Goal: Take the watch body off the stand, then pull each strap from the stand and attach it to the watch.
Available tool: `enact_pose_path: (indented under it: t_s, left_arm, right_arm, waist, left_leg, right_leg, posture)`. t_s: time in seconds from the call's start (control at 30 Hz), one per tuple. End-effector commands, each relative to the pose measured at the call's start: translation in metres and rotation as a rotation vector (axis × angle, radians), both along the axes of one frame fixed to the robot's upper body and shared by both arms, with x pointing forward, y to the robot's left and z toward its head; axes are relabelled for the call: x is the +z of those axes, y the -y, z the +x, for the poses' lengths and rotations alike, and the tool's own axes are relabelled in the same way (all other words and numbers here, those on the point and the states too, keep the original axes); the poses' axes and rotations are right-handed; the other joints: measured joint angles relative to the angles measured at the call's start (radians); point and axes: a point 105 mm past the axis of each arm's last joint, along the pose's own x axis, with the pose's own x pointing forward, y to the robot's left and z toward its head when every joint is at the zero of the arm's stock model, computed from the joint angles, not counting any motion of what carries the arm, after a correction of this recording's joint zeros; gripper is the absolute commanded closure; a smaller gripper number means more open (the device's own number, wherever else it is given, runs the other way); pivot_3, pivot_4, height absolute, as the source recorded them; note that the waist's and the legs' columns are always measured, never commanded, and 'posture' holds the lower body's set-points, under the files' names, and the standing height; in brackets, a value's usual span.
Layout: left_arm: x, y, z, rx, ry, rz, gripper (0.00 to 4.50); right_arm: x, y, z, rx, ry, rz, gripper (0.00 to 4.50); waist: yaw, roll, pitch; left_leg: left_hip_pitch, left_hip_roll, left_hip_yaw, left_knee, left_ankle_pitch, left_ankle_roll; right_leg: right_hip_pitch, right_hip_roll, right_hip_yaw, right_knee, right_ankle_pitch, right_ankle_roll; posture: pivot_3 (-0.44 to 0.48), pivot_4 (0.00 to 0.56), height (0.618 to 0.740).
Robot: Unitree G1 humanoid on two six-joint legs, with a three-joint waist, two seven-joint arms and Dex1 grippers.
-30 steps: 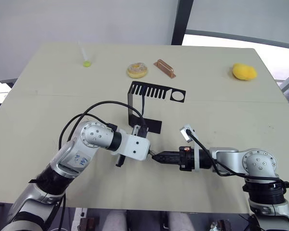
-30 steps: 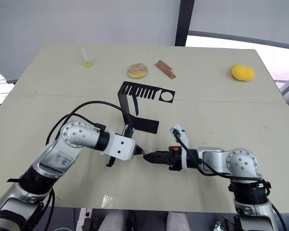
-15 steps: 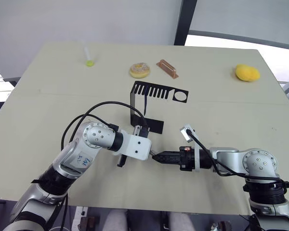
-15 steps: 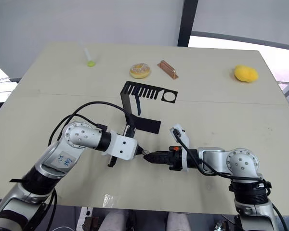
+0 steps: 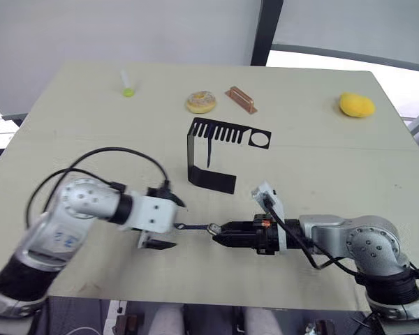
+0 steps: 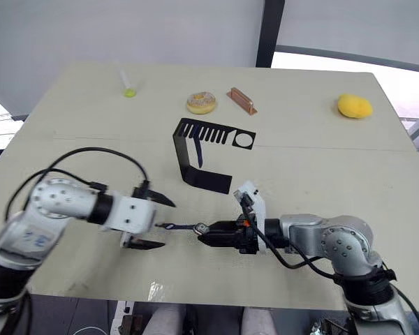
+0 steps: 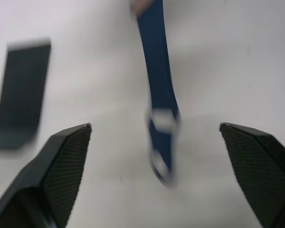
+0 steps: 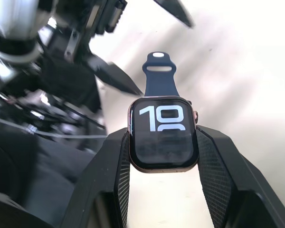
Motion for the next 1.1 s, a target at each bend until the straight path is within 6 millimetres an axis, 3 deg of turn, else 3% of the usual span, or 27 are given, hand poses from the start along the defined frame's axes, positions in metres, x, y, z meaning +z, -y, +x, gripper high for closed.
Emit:
enact_pose_path:
  t_s: [0.03,0.13,0.3,0.67,0.9,1.0,1.1]
  left_arm:
    - [0.018,-0.007,-0.007,-0.019,0.013,-0.146,0.00]
    - [0.021,-0.003,-0.016,0.004,-0.029,-0.324,0.00]
    - [0.014,-0.010,-0.025,0.049,-0.066,-0.405,0.00]
    - [0.020,-0.009,-0.026,0.045,-0.031,-0.488,0.00]
    - [0.032,-0.011,-0.037,0.022,-0.063,-0.572,0.00]
    - [0.029,-0.019,-0.041,0.042,-0.091,-0.558,0.00]
    - [0.028,-0.021,-0.045,0.058,-0.106,-0.542,0.00]
  right_arm:
    - [0.012,-0.005,-0.009,0.154,0.429,-0.049,2.99]
    - [0.014,-0.003,-0.009,0.230,0.742,-0.096,2.99]
    - [0.004,0.005,-0.007,0.305,0.936,-0.156,2.99]
    - [-0.001,0.010,-0.001,0.319,0.974,-0.189,2.99]
    - [-0.006,-0.026,0.007,0.293,0.763,-0.128,2.99]
    - [-0.023,-0.034,0.018,0.287,0.700,-0.206,2.99]
    - [-0.040,-0.028,0.026,0.283,0.694,-0.295,2.99]
  waist:
    - [0.004,0.000,0.000]
    - [0.000,-0.001,0.000]
    - [-0.004,-0.001,0.000]
    - [-0.002,-0.001,0.000]
    - [-0.015,0.000,0.000]
    - [-0.025,0.000,0.000]
    - [-0.023,0.000,0.000]
  left_leg:
    - [0.000,-0.001,-0.001,0.000,0.000,0.000]
    - [0.000,-0.002,-0.001,0.000,0.000,0.001]
    - [0.001,-0.001,0.000,0.001,0.000,0.000]
    - [0.002,0.000,0.000,0.001,0.000,0.000]
    - [0.002,0.001,-0.001,0.001,0.000,0.000]
    - [0.002,0.001,-0.002,0.001,0.000,-0.001]
    - [0.002,0.000,-0.003,0.001,0.000,-0.001]
  right_leg:
    - [0.000,0.000,-0.001,0.000,0.000,0.000]
    - [0.001,-0.001,-0.003,-0.001,0.000,0.001]
    - [0.002,-0.001,-0.004,0.000,0.001,0.001]
    - [0.003,-0.001,-0.004,0.000,0.001,0.001]
    - [0.002,-0.001,-0.005,0.001,0.000,0.001]
    - [0.002,-0.001,-0.006,0.002,0.000,0.000]
    - [0.003,-0.002,-0.007,0.002,0.000,0.000]
  posture:
    - [0.000,0.150,0.740]
    - [0.000,0.150,0.740]
    - [0.000,0.150,0.740]
    - [0.000,0.150,0.740]
    - [0.000,0.150,0.740]
    - [0.000,0.150,0.740]
    - [0.000,0.150,0.740]
